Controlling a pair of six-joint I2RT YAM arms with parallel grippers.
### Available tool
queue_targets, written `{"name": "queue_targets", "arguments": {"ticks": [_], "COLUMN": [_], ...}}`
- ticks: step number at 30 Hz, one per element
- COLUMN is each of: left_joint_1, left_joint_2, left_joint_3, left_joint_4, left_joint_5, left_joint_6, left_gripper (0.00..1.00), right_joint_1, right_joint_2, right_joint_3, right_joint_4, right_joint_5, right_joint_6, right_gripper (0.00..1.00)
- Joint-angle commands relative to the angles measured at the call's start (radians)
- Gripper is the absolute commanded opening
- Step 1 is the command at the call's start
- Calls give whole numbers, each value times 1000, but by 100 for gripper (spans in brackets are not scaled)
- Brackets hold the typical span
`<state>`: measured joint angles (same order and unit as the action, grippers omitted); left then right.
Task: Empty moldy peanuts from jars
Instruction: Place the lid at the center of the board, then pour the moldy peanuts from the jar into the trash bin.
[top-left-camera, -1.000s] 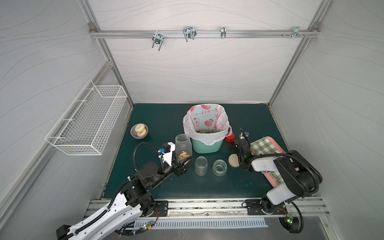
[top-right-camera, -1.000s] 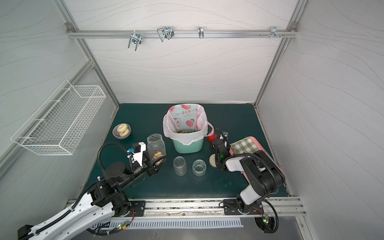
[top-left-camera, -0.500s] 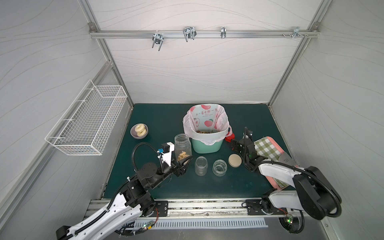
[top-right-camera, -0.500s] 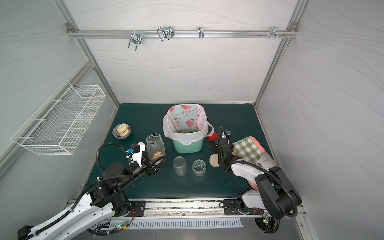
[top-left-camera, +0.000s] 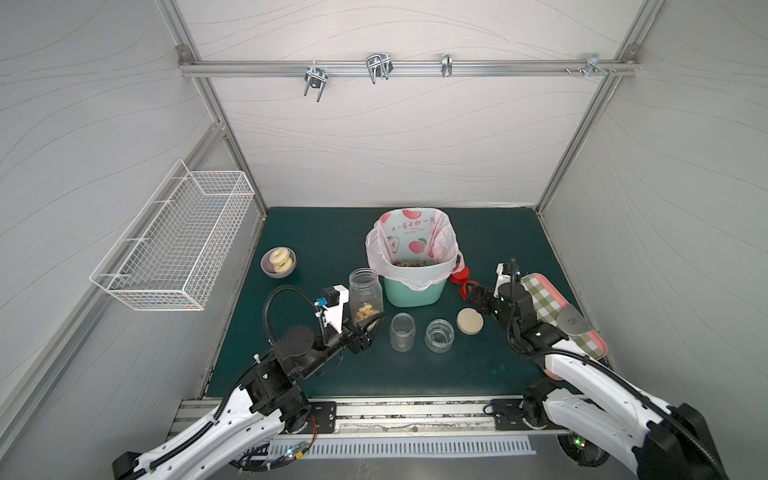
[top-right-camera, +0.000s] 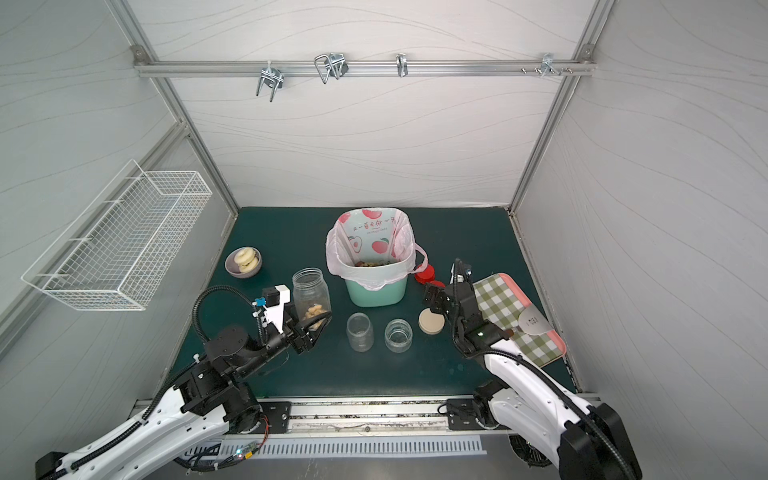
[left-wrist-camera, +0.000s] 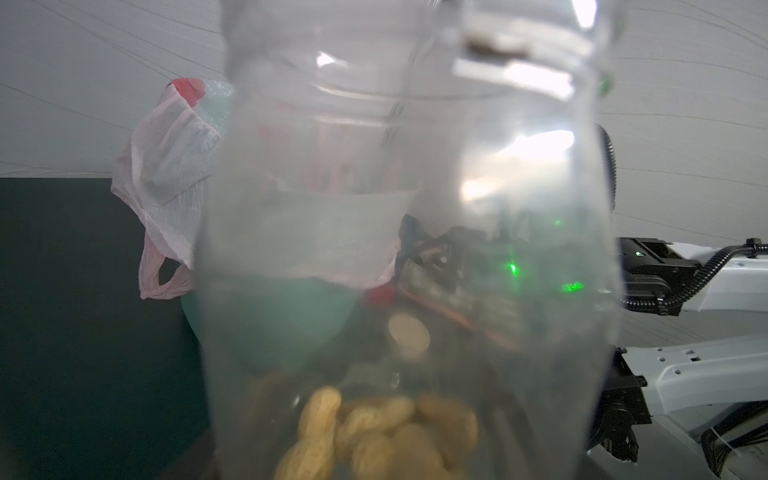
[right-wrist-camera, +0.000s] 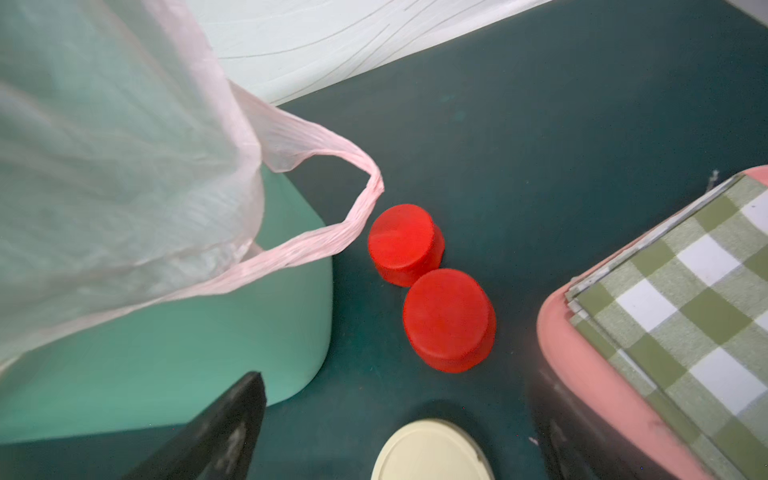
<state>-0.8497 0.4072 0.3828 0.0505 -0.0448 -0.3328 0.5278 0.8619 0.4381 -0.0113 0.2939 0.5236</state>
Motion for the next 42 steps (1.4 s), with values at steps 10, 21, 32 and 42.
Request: {"name": "queue_targets", "arguments": {"ticks": [10,21,32,42], "left_joint_1": [6,8,7,7], "left_joint_2": [-10,19,64,77], "left_joint_3": [18,24,34,12], "left_joint_4": [68,116,181,275], "left_joint_5": [26,76,172,250], "left_joint_6": [-2,-12,-27,-53], "left_gripper": [34,34,34,34], "right_joint_1": [-6,90,239,293], "right_joint_2": [-50,18,24,158], "right_joint_3": [142,375,511,543], "right_joint_4": [-255,-479,-368,-18], "right_joint_5": [-472,-711,-896,-989], "right_joint_6": [-93,-206,-189,-137], "right_gripper": [99,99,99,99]}}
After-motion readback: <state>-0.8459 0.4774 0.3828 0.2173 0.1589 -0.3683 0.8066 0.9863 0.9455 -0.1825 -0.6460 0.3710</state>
